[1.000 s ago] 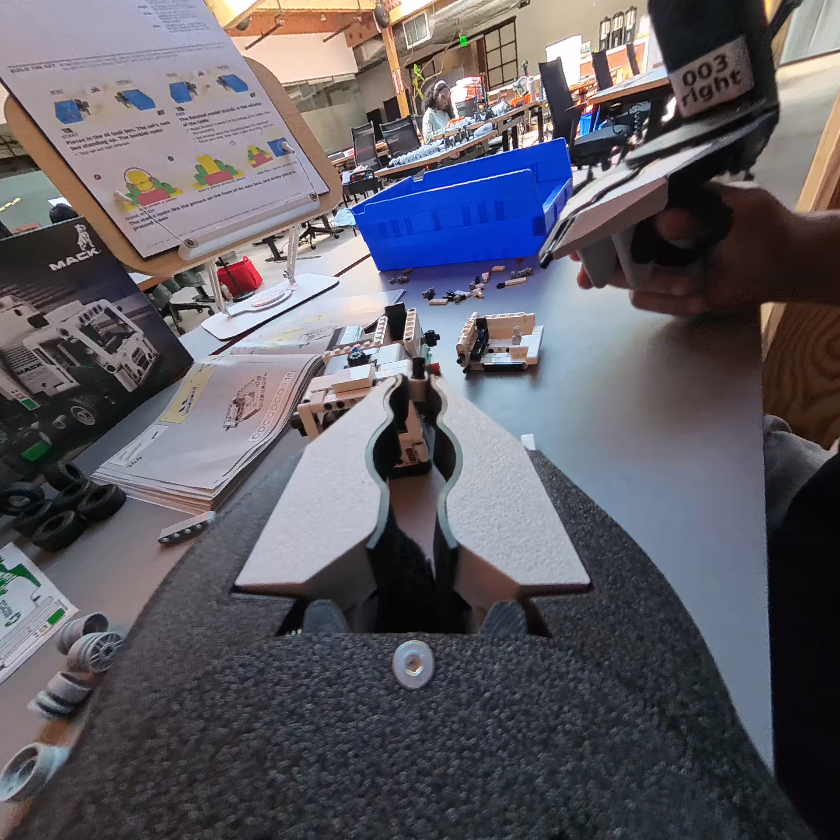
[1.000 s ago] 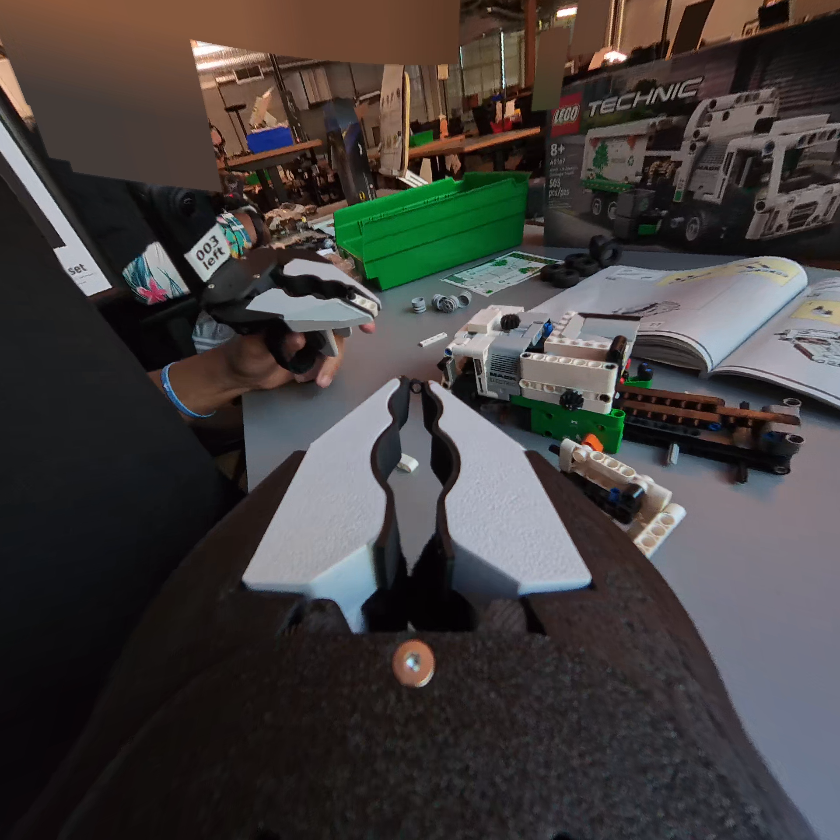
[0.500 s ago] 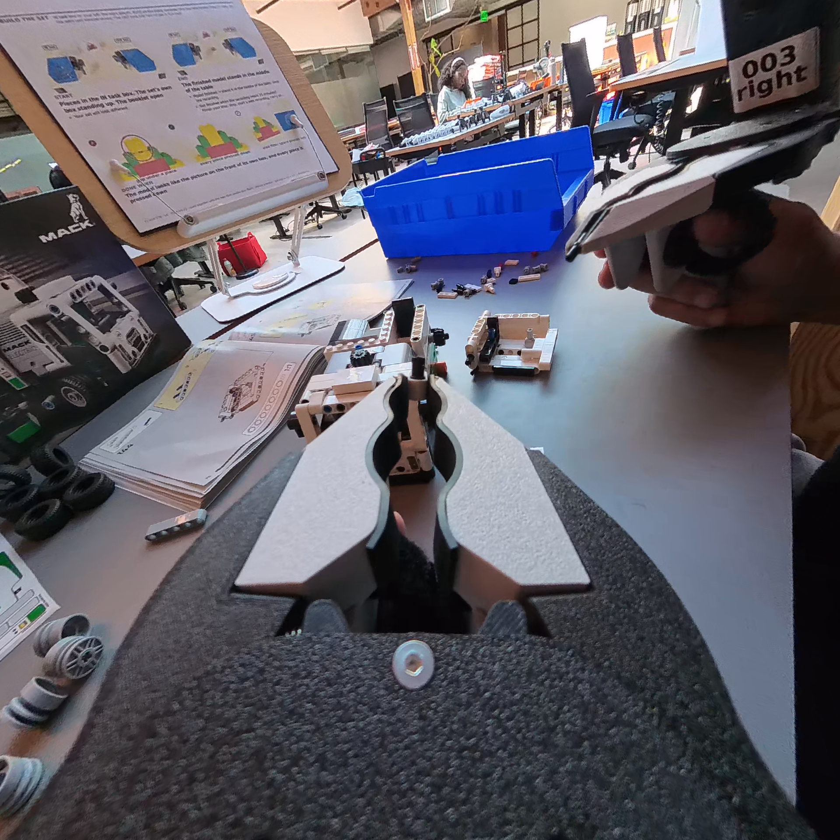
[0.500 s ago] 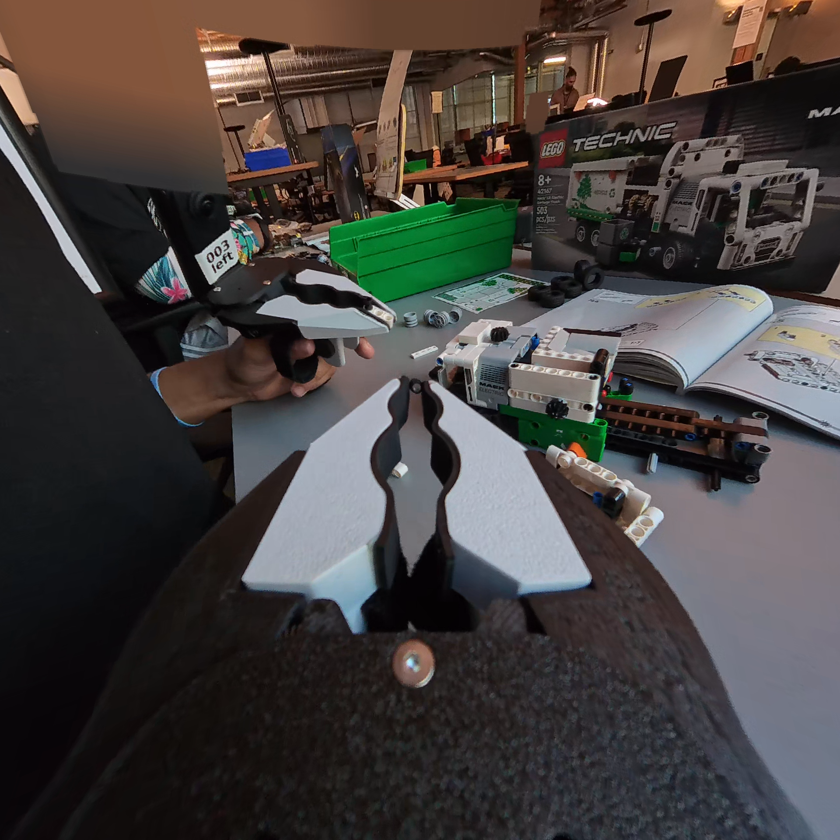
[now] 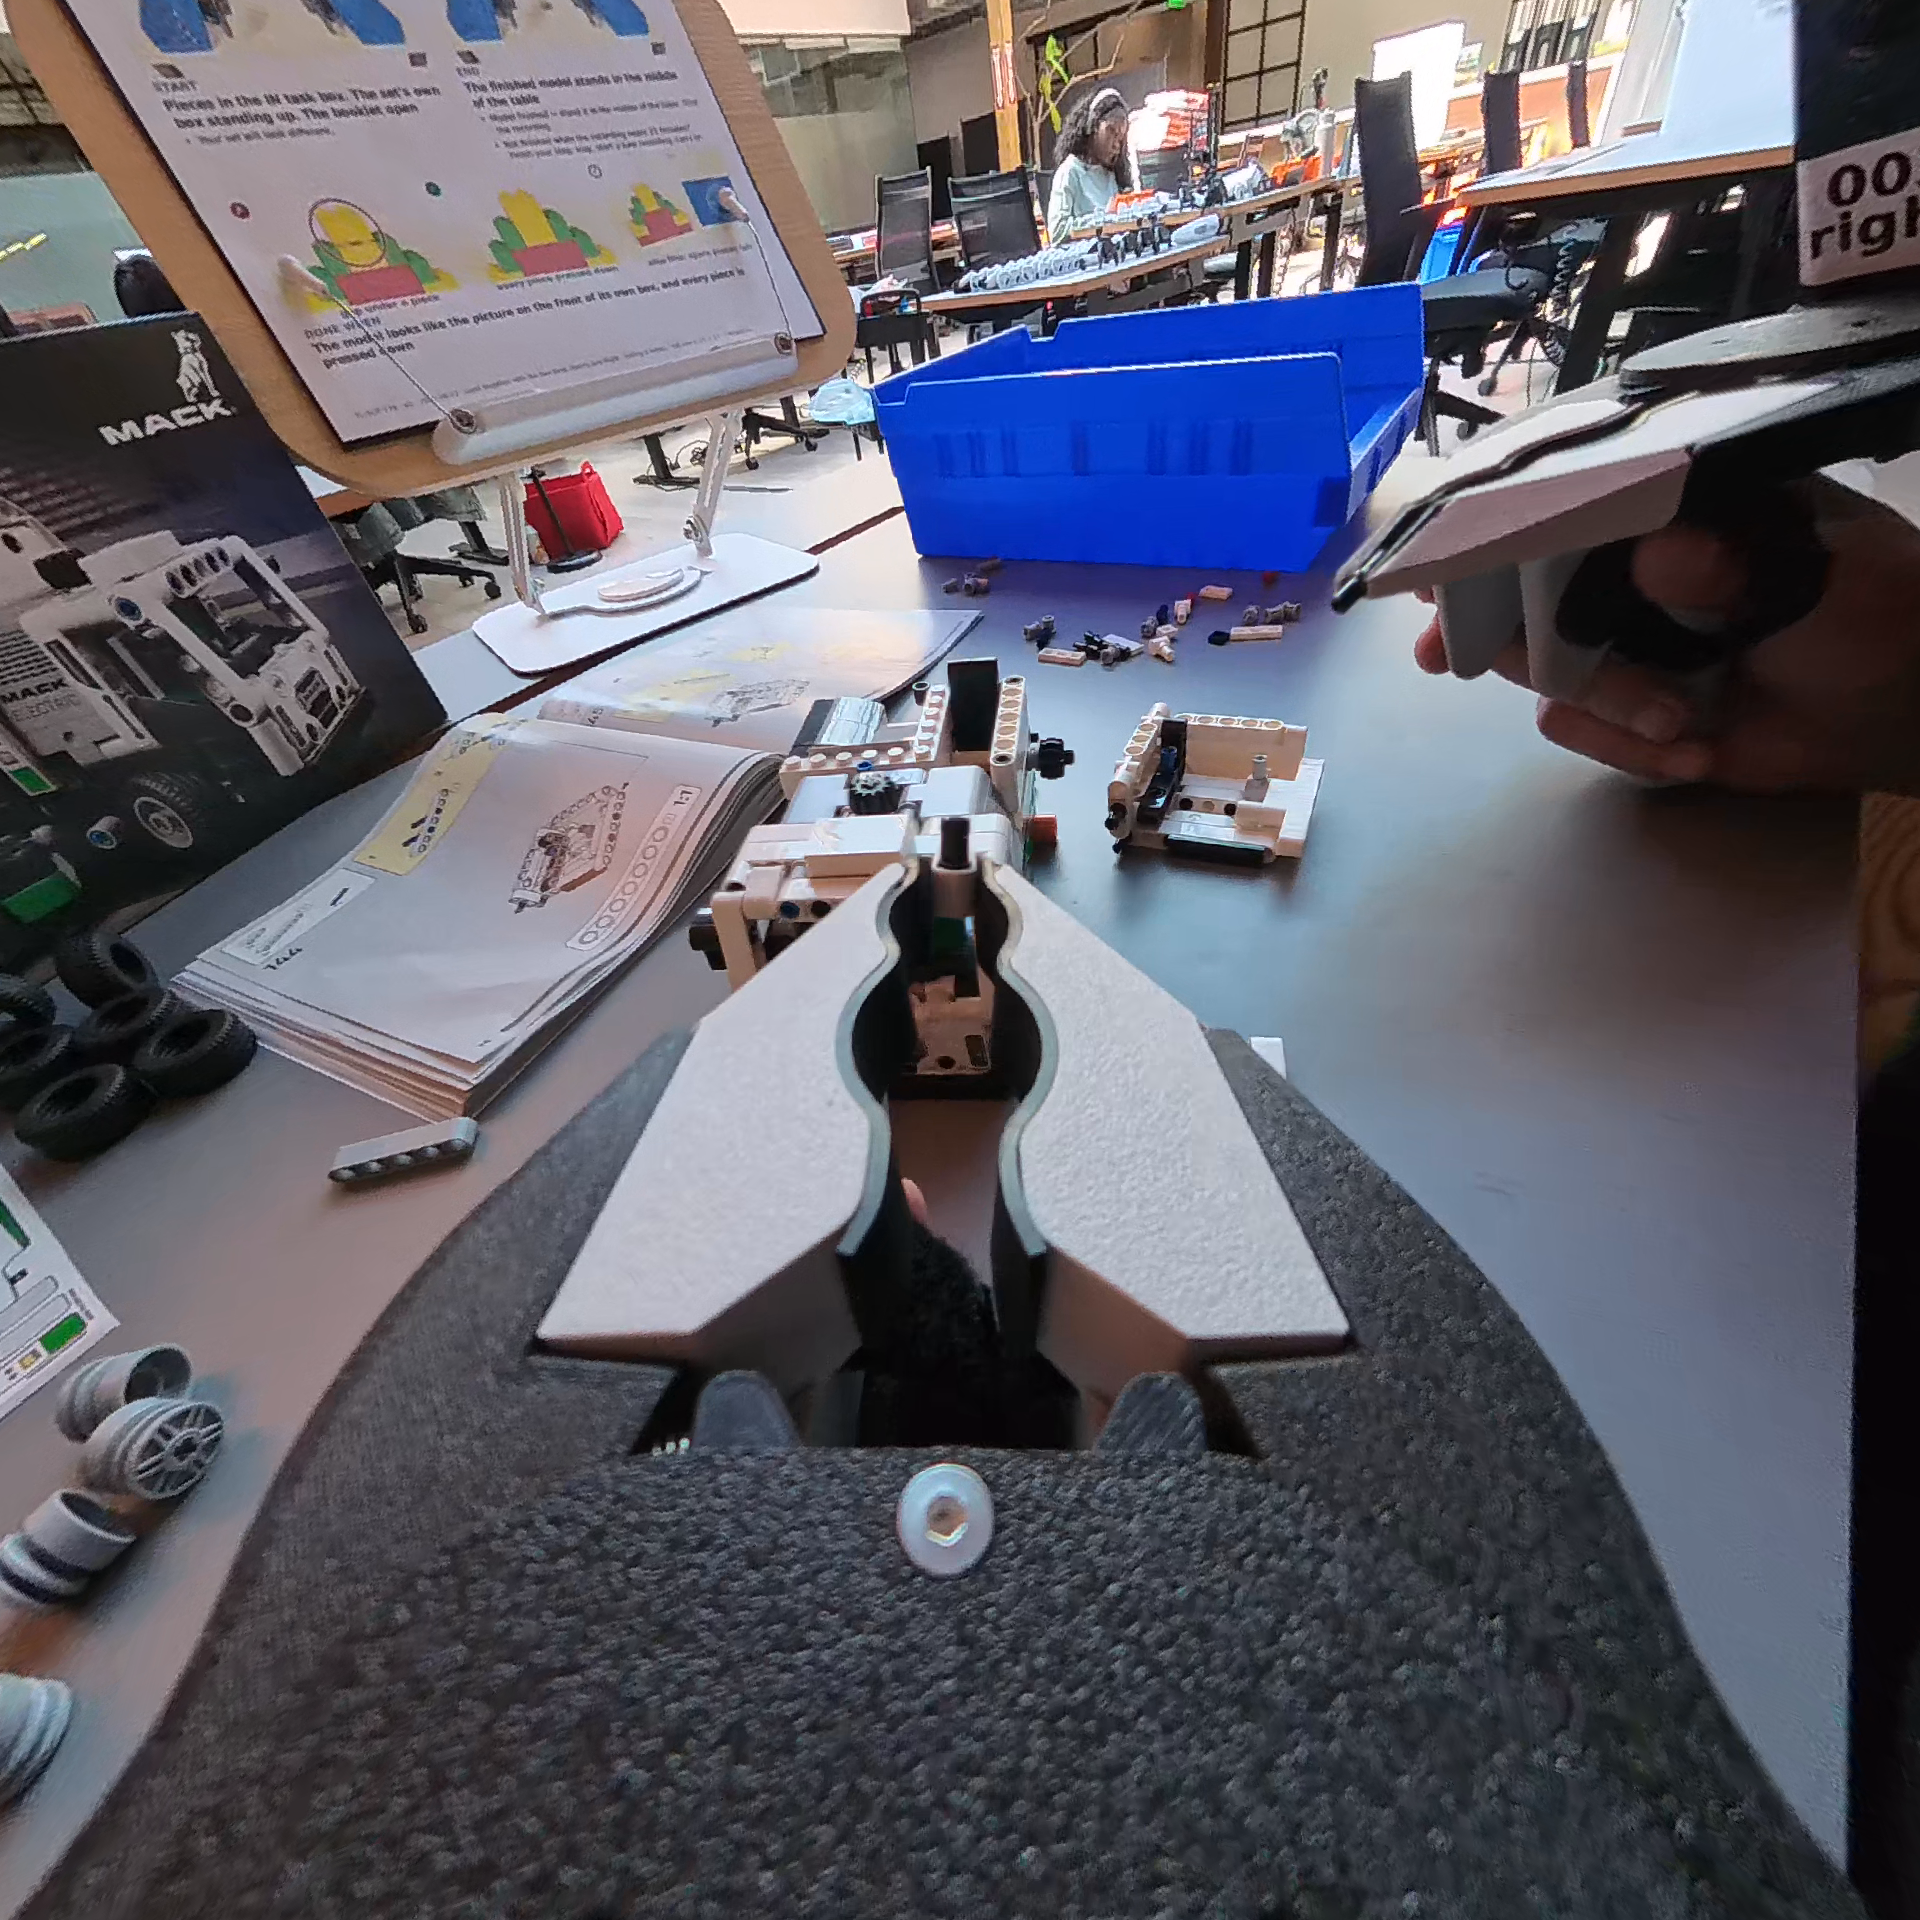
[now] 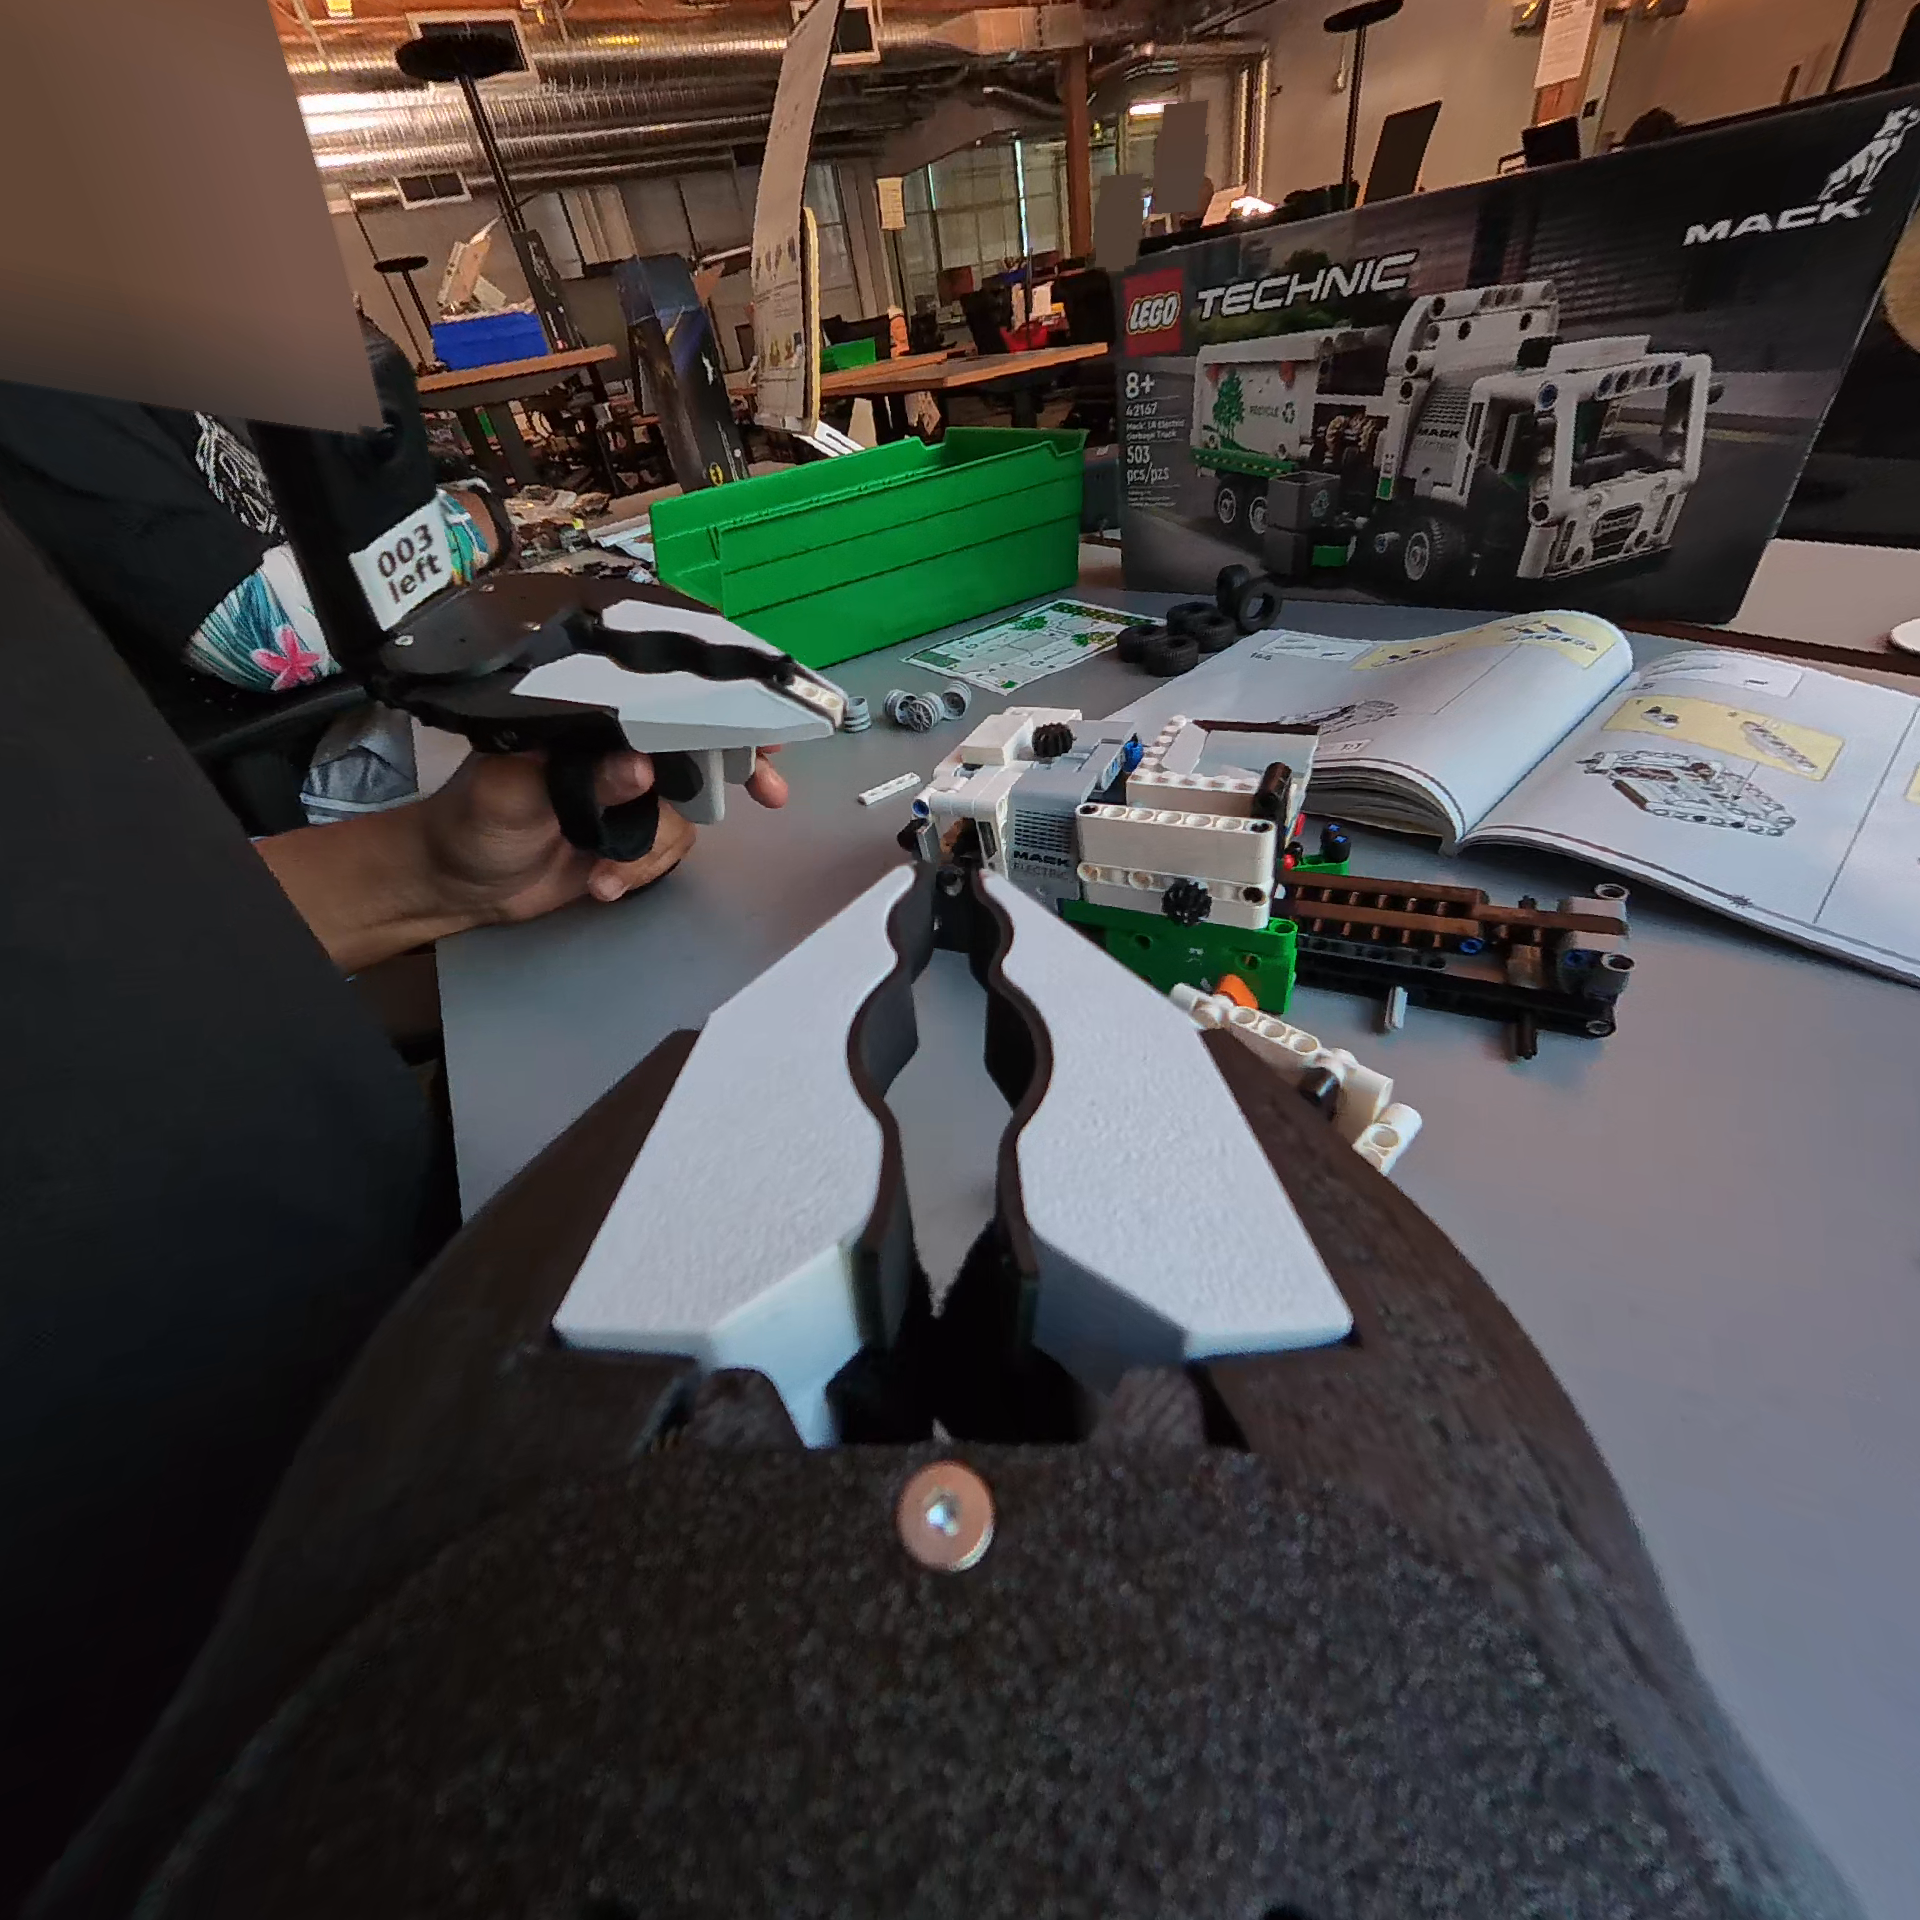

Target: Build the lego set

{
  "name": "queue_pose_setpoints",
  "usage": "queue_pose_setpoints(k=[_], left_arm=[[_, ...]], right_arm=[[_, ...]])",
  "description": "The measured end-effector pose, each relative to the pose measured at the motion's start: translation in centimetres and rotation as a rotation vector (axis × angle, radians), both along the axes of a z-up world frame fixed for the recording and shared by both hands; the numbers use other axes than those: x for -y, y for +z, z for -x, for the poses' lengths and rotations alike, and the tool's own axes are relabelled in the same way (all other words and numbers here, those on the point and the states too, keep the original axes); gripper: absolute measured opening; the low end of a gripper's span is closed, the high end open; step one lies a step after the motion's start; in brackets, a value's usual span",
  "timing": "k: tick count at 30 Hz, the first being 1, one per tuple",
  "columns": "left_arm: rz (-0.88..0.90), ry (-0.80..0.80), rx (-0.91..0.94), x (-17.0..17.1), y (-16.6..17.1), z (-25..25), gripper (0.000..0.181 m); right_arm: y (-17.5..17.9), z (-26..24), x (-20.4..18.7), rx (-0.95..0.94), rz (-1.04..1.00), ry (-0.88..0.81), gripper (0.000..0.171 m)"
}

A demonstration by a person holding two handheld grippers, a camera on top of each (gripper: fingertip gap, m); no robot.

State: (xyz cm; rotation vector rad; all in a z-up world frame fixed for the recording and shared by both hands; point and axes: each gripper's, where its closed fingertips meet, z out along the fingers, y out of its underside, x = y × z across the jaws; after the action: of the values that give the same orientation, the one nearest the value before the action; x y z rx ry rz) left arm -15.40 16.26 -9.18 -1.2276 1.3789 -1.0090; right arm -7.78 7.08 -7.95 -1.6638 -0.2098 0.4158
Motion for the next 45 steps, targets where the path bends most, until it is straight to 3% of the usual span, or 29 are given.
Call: queue_pose_setpoints(k=[20, 45], left_arm=[[-0.126, -0.022, -0.01, 1.3, -0.3, -0.1, 0.006], [-0.132, -0.016, 0.007, 1.3, -0.1, -0.1, 0.006]], right_arm=[[-0.2, -0.1, 0.2, -0.005, 0.005, -0.009, 0.004], [-0.6, 0.2, -0.3, 0.018, 0.025, 0.0, 0.004]])
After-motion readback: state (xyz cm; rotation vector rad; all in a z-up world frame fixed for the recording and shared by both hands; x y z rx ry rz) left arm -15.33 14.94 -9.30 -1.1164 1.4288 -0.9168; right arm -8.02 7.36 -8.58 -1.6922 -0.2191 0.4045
